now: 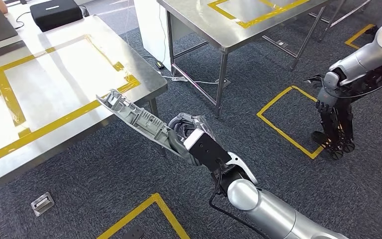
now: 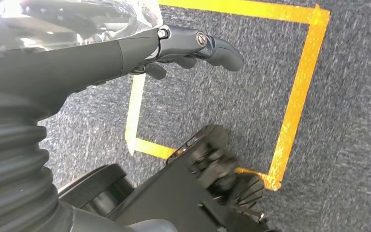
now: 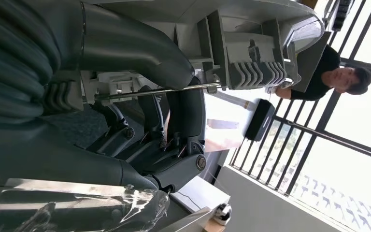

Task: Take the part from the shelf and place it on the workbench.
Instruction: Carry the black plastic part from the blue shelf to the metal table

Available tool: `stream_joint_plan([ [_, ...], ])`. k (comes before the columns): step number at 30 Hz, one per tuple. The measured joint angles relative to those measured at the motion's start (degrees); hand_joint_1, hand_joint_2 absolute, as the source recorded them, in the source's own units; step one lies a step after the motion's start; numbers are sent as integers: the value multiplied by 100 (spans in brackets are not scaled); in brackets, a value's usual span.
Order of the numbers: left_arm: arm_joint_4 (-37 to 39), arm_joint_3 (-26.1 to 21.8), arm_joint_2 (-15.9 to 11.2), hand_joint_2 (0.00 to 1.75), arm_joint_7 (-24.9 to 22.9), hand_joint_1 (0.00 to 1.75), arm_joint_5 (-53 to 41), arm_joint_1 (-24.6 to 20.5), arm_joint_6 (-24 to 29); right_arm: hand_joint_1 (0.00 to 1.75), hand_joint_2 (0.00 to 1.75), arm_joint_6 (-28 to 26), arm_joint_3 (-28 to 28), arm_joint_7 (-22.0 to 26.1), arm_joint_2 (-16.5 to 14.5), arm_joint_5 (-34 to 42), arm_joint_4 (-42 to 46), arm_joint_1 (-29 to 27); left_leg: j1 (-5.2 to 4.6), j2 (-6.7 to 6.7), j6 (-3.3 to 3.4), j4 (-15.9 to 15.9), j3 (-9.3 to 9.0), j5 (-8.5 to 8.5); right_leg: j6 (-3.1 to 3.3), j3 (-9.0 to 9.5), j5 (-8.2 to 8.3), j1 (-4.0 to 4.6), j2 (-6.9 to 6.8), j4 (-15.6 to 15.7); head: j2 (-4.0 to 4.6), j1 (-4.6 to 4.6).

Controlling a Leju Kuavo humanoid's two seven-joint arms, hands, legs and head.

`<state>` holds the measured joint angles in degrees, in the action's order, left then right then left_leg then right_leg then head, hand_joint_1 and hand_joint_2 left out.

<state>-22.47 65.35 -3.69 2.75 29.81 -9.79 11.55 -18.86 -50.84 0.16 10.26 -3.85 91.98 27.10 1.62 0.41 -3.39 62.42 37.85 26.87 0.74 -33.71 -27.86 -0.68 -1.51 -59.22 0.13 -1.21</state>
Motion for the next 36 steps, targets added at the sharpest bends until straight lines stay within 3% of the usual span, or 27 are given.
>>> stream_joint_plan([
  [2, -1, 0, 2, 175, -7, 0, -29, -14, -14, 175, 175, 14, 5, 20, 3, -24, 2, 60, -19, -25, 57, -314, -163, -23, -42, -26, -37, 13, -4, -51, 0, -4],
  [5, 0, 0, -2, 175, -23, 0, -98, -23, -69, 175, 175, 66, 6, -2, 15, -146, 3, 280, -42, -22, 130, -337, -159, -16, -8, -36, -36, 15, -5, -54, 0, -21],
  [10, 0, 2, 10, 175, -31, 0, -174, -81, -169, 175, 175, 174, 7, -142, 25, -322, 2, 886, -60, -22, 191, -335, -156, -7, -63, -4, 3, 8, -6, 28, 0, -34],
  [16, 0, 2, 27, 175, -33, 0, -251, -130, -232, 175, 175, 167, -9, -409, 28, -549, -5, 1423, -66, -21, 203, -334, -155, -6, -148, 4, 10, 1, -7, 54, 0, -32],
  [26, 0, 2, 84, 175, -74, 0, -395, -196, -317, 175, 175, 205, -60, -691, 23, -616, -233, 2399, -53, -21, 206, -339, -158, -14, -153, -6, 6, 14, -8, 39, 0, -31],
  [36, 1, -1, 140, 175, -90, 0, -486, -243, -381, 175, 175, 407, -275, -351, -180, -561, -593, 2615, -59, -18, 222, -334, -156, -7, -160, -4, 6, 9, -13, 43, 0, -30],
])
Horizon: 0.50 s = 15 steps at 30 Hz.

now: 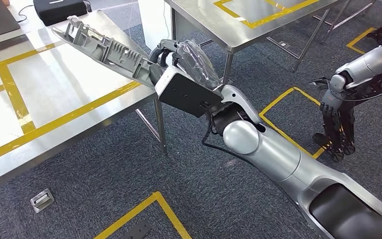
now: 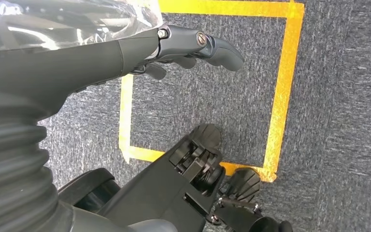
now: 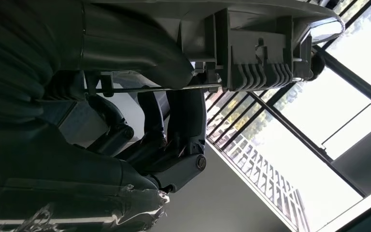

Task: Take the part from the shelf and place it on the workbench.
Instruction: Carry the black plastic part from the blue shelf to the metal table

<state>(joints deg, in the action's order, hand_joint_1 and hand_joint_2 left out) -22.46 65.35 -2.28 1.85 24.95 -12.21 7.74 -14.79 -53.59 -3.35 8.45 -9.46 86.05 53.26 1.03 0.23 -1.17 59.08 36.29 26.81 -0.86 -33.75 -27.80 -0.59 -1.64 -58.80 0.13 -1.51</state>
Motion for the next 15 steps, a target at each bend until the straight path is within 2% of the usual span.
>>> stream_joint_plan([
  [3, 2, -3, 2, 175, -2, 0, -13, 1, -3, 175, 175, 16, -60, 55, -109, -7, -84, 6, -10, 13, 82, -83, -49, -22, -53, 44, 12, -22, -15, 63, 0, 1],
  [5, 3, -5, 3, 175, -3, 0, -21, -7, -3, 175, 175, 11, -87, 67, -151, -17, -121, 19, 20, 36, 119, -221, -143, -79, -61, -20, -110, -26, 38, -123, 0, -9],
  [6, 3, -7, 4, 175, -3, 0, -25, -13, -3, 175, 175, 6, -103, 72, -157, -20, -141, 19, 35, 59, 127, -258, -176, -95, -61, -161, -254, -33, 78, -414, 0, -18],
  [8, 4, -8, 2, 175, -4, 0, -28, -21, -3, 175, 175, -7, -131, 80, -161, -20, -181, -2, 39, 131, 127, -262, -190, -91, -81, -578, -541, -48, 129, -1176, 0, -28],
  [9, 5, -8, 1, 175, -4, 0, -30, -15, -4, 175, 175, -13, -141, 81, -161, -20, -203, -26, 44, 185, 115, -253, -193, -81, -97, -746, -583, -59, 136, -1442, 0, -33],
  [10, 5, -8, -1, 175, -4, 0, -32, -9, -4, 175, 175, -18, -149, 81, -160, -20, -223, -46, 54, 248, 92, -237, -195, -65, -111, -812, -499, -73, 141, -1482, 0, -34],
  [11, 6, -9, -2, 175, -4, 0, -34, -4, -5, 175, 175, -20, -156, 81, -159, -20, -240, -58, 72, 322, 58, -204, -196, -40, -128, -763, -297, -94, 166, -1284, 0, -36],
  [12, 6, -11, -3, 175, -4, 0, -37, -3, -5, 175, 175, -21, -159, 80, -159, -20, -256, -66, 97, 397, 14, -155, -194, -2, -150, -640, -57, -124, 242, -937, 0, -36],
  [13, 7, -13, -4, 175, -4, 0, -39, -8, -5, 175, 175, -21, -162, 79, -154, -20, -274, -75, 120, 467, -35, -102, -174, 37, -174, -512, 102, -151, 389, -626, 0, -35],
  [14, 8, -15, -6, 175, -6, 0, -43, -17, -4, 175, 175, -22, -164, 79, -150, -20, -288, -82, 143, 541, -83, -37, -134, 68, -174, -406, 184, -175, 526, -365, 0, -41],
  [15, 8, -17, -6, 175, -8, 0, -48, -21, -4, 175, 175, -24, -165, 79, -145, -20, -303, -92, 166, 601, -132, 3, -85, 79, -157, -360, 180, -179, 629, -248, 0, -44],
])
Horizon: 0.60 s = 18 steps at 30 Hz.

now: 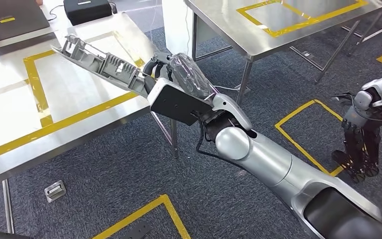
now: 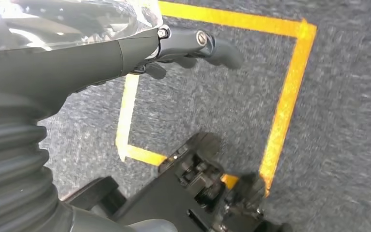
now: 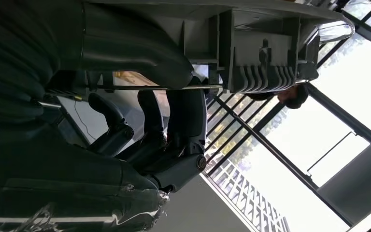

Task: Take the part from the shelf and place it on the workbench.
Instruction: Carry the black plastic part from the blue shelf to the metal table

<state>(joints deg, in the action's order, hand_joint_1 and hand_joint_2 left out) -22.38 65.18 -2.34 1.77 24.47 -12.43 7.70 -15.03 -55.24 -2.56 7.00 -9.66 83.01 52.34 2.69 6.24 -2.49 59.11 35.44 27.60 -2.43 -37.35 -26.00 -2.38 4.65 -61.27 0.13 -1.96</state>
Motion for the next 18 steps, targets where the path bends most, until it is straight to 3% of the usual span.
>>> stream_joint_plan([
  [1, 1, -1, 1, 175, -2, 0, -6, 4, -1, 175, 175, -2, -2, -1, 5, 0, -15, -8, 18, 61, -44, 11, 46, -9, 34, 4, -53, 14, 36, 1, 0, -5],
  [3, 2, -1, 5, 175, -9, 0, -27, 38, -4, 175, 175, -5, -7, -2, -4, 0, -34, -11, 52, 156, -121, -1, 99, -26, 134, 9, -70, 33, -82, 11, 0, -8],
  [5, 2, -1, 5, 175, -15, 0, -46, 54, -11, 175, 175, -4, -13, -10, -21, -3, -46, -12, 21, -60, -146, 164, 194, 56, 229, 69, -83, 36, -230, 48, 0, 25],
  [7, 2, -3, 5, 175, -17, 0, -54, 29, -14, 175, 175, -4, -19, -18, -23, -19, -68, -15, -33, -411, -128, 786, 520, 286, 304, 133, -109, 74, -396, 78, 0, 63],
  [9, 2, -8, 5, 175, -17, 0, -59, 20, -15, 175, 175, -4, -28, -19, -21, -32, -87, -16, -51, -520, -101, 1466, 907, 455, 351, 169, -146, 126, -553, 79, 0, 71],
  [10, 2, -10, 5, 175, -17, 0, -62, 27, -16, 175, 175, -3, -33, -19, -21, -33, -93, -18, -59, -531, -81, 1575, 989, 410, 364, 189, -167, 148, -618, 79, 0, 71],
  [11, 2, -14, 5, 175, -17, 0, -63, 35, -16, 175, 175, -3, -37, -20, -22, -33, -97, -18, -70, -536, -56, 1473, 962, 272, 367, 214, -191, 165, -675, 78, 0, 71],
  [13, 2, -21, 3, 175, -17, 0, -65, 34, -16, 175, 175, -2, -39, -21, -25, -34, -107, -18, -109, -587, 3, 850, 676, -114, 350, 284, -250, 185, -769, 77, 0, 70],
  [14, 2, -26, 2, 175, -17, 0, -65, 29, -16, 175, 175, -2, -39, -21, -25, -34, -112, -15, -140, -657, 30, 565, 527, -229, 332, 312, -275, 191, -807, 87, 0, 67],
  [16, 2, -31, 3, 175, -12, 0, -67, 20, -15, 175, 175, -11, -38, -20, -25, -37, -118, -5, -203, -777, 86, 238, 350, -259, 280, 332, -303, 211, -854, 97, 0, 70],
  [18, 3, -33, 1, 175, -6, 0, -73, 33, -14, 175, 175, -31, -37, -20, -24, -45, -122, -13, -231, -786, 132, 145, 327, -211, 239, 311, -311, 232, -890, 94, 0, 73],
])
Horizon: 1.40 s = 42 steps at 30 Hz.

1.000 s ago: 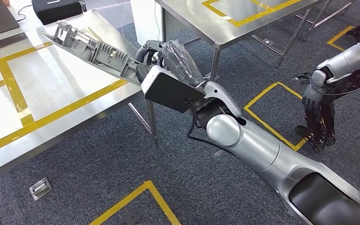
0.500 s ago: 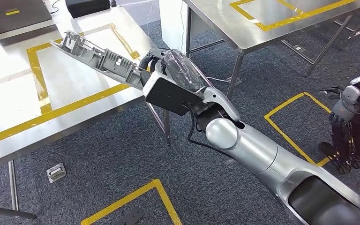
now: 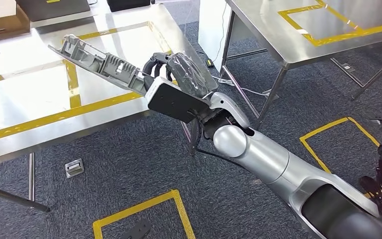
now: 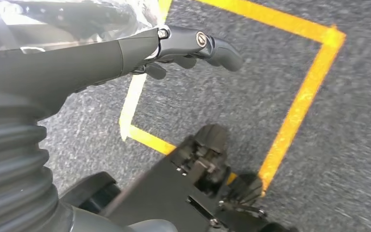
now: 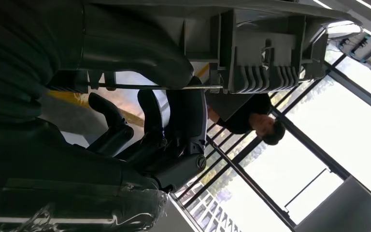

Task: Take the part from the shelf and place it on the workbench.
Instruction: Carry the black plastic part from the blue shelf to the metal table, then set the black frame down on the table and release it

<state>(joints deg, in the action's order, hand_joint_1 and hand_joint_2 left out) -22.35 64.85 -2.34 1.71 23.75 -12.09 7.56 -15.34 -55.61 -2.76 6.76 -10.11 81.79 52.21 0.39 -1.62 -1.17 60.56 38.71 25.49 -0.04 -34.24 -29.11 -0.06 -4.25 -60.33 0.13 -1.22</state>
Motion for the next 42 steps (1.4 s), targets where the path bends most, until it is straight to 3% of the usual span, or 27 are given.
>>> stream_joint_plan([
  [4, 9, -2, 4, 175, 6, 0, -28, 32, 0, 175, 175, -26, -2, 1, 7, -27, -27, -32, 16, 49, 12, -41, 17, 22, 60, -3, 10, 3, -7, 26, 0, -8],
  [6, 13, -2, 7, 175, 6, 0, -39, 41, 0, 175, 175, -37, -2, 2, 8, -42, -45, -45, 15, 63, 34, -42, 24, 26, 59, 11, 26, 3, -4, 57, 0, -11],
  [12, 24, -3, 6, 175, 6, 0, -71, 61, 0, 175, 175, -58, 0, 3, 13, -88, -59, -90, -1, 68, 85, -41, 38, 24, 17, 20, 64, -1, -2, 114, 0, -14],
  [18, 27, -4, 5, 175, 5, 0, -90, 64, 0, 175, 175, -62, 1, 1, 28, -96, -59, -113, -6, 67, 98, -40, 41, 4, -86, 16, 75, -7, -1, 126, 0, -12],
  [42, 27, -9, 2, 175, -79, 0, -259, 53, 1, 175, 175, -40, 3, -96, 45, -172, -444, -84, -10, 67, 83, -46, 18, -4, -87, 18, 72, -12, 0, 109, 0, -10],
])
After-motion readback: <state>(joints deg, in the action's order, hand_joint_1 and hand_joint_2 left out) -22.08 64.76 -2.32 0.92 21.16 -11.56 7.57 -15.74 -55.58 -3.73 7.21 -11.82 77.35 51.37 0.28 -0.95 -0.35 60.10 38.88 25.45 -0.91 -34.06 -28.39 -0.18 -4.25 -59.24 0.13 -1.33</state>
